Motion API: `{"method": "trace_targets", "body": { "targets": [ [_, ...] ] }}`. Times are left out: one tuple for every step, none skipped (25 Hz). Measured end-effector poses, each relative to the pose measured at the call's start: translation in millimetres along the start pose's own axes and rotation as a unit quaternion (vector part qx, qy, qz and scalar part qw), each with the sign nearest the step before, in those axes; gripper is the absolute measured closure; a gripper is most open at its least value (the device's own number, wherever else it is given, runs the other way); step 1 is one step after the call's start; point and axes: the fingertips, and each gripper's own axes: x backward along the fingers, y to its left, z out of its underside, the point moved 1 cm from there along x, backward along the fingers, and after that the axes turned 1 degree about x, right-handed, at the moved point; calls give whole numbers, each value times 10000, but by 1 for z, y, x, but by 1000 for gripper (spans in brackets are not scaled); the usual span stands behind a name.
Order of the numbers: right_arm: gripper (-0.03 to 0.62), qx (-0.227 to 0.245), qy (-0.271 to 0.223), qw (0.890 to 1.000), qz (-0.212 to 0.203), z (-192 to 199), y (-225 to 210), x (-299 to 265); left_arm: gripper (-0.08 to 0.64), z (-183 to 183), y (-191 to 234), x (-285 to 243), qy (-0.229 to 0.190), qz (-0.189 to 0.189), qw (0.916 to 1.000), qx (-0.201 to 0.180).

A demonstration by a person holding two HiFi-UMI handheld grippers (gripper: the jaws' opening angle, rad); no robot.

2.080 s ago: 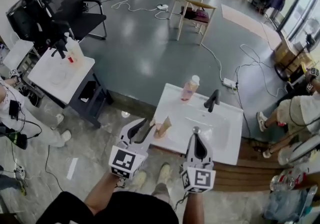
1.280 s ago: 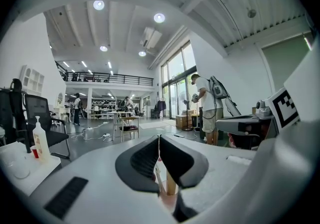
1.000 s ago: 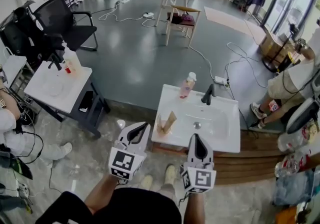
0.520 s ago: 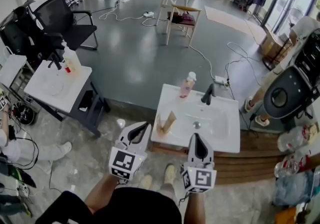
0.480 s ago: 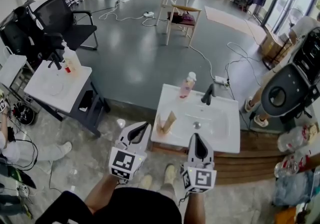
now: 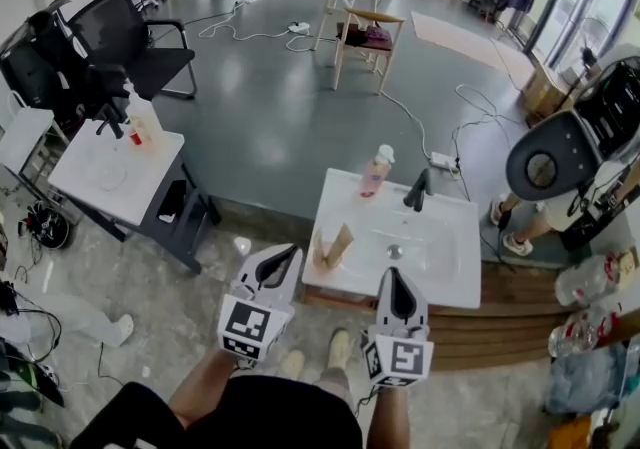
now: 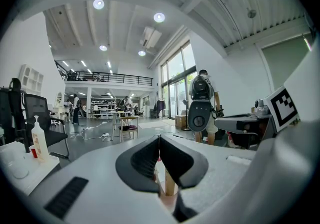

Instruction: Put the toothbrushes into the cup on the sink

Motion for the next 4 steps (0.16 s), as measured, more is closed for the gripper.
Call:
{"method": "trace_targets", "body": {
  "targets": [
    [594, 1, 2, 10000, 8, 0, 0, -1, 555, 1, 0, 0, 29, 1, 10000, 28],
    [594, 2, 6, 10000, 16, 0, -1, -1, 555, 2, 0, -1, 38, -1, 10000, 32],
    [594, 3, 9, 10000, 23, 0, -1, -2, 555, 2, 1, -2, 31, -7, 10000, 19],
    [594, 4, 13, 10000, 30, 1, -1, -2, 555, 2, 1, -2, 20, -13, 10000, 1]
  ]
}}
